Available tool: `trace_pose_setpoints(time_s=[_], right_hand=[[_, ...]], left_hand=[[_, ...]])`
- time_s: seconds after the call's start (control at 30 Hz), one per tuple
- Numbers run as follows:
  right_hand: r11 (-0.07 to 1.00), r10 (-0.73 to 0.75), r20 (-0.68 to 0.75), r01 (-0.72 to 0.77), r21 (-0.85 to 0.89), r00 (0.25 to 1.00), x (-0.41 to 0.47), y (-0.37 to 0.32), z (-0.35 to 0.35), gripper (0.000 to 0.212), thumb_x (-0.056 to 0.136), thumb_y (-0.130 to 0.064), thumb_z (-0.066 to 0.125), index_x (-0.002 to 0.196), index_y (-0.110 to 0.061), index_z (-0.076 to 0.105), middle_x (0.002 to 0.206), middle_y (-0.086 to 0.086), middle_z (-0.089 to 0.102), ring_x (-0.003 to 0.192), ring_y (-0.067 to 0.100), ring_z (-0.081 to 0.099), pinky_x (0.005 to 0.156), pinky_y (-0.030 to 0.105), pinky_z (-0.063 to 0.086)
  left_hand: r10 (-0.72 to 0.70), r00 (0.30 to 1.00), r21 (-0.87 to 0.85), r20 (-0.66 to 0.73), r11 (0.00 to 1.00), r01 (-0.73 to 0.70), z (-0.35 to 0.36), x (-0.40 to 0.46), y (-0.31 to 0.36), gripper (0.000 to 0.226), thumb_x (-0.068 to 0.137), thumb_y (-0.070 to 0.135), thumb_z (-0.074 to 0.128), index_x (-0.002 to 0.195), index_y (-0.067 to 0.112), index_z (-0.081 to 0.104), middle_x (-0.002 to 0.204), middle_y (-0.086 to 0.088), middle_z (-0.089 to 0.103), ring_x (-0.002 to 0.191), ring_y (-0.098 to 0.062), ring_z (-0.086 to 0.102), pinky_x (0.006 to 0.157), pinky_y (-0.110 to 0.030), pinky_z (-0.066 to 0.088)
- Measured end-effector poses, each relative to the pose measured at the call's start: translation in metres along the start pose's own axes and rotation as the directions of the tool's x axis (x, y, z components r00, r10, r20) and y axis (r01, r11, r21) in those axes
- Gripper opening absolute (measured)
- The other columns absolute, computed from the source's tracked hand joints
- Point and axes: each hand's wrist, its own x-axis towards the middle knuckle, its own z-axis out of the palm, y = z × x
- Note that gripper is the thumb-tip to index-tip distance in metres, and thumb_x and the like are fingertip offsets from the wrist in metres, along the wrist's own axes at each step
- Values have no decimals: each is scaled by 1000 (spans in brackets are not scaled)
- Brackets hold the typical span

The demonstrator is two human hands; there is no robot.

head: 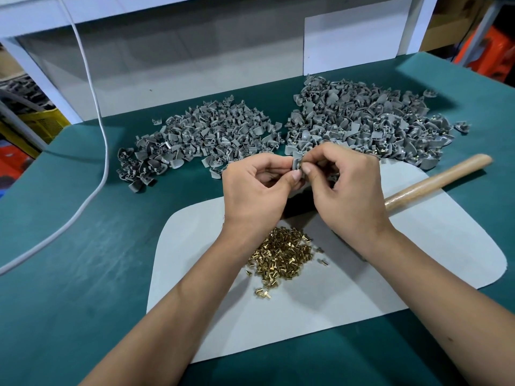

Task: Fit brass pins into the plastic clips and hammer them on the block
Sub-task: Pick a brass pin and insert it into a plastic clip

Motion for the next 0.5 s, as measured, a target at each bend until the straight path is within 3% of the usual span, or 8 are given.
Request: trace_pose_setpoints(time_s=[0.1,0.17,0.33,0.43,0.5], right_hand=[[999,33,-6,-33,14,999,3,2,-2,5,88,-4,71,90,-7,75,79,-1,71,71,9,63,69,10,47],[999,41,18,-42,12,999,6,4,-5,7,88,-4,72,91,-8,77,79,-2,72,71,8,65,69,14,50],[999,42,279,-49,17,959,19,3,-22,10,93,-16,72,96,-18,81,83,-11,75,77,2,68,73,18,53],[996,89,484,-89,-22,871,37,9,-50,8,93,-24,72,93,-26,79,78,-15,74,74,-1,68,71,17,54],[993,117,662,-78,-89,740,46,17,-70,8,88,-18,78,89,-26,79,77,-14,75,74,1,69,71,21,55]], left_hand=[[56,995,91,83,994,-64,-1,2,1,24,78,-10,81,99,0,75,89,-8,78,81,-16,77,78,-28,62],[93,988,165,126,980,-113,-1,2,2,28,76,-8,83,101,2,74,90,-5,78,82,-14,77,79,-27,62],[181,979,317,96,927,-202,-8,5,-3,24,77,6,88,97,10,76,87,2,77,77,-9,75,75,-31,64],[201,974,374,100,900,-224,-12,9,-4,36,78,11,88,111,13,74,92,3,74,84,-10,73,80,-28,63],[186,978,388,90,898,-206,-16,12,-5,37,80,13,87,113,14,71,93,3,73,87,-8,72,82,-26,62]])
